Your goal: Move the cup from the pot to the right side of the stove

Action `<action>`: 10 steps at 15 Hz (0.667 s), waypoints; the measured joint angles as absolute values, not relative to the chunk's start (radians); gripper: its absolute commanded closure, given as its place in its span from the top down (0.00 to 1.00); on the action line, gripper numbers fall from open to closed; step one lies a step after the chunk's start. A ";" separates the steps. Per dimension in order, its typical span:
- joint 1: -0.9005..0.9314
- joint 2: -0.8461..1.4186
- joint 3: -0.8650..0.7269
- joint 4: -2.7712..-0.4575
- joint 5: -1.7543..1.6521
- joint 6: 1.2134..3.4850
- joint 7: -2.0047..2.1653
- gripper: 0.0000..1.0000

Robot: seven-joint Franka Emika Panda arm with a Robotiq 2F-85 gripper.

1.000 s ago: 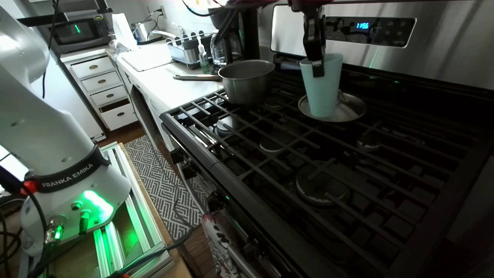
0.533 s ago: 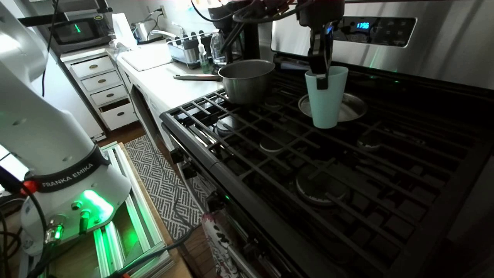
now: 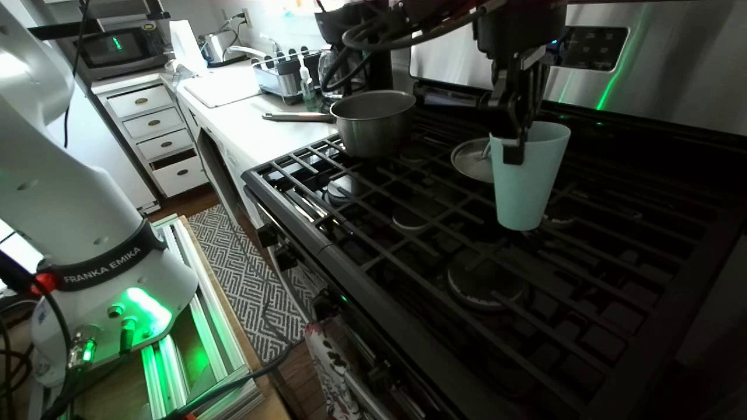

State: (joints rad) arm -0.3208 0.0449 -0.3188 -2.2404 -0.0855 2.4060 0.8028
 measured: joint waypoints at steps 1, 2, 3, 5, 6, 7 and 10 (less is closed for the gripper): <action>-0.324 0.045 -0.324 -2.240 -0.072 2.406 0.803 0.04; -0.324 0.045 -0.327 -2.240 -0.066 2.406 0.803 0.01; -0.324 0.045 -0.327 -2.240 -0.063 2.406 0.803 0.01; -0.320 0.048 -0.326 -2.240 -0.054 2.406 0.810 0.01; -0.320 0.054 -0.327 -2.235 -0.041 2.406 0.829 0.01; -0.322 0.064 -0.328 -2.224 -0.024 2.406 0.852 0.01; -0.326 0.112 -0.348 -2.175 0.013 2.406 0.915 0.01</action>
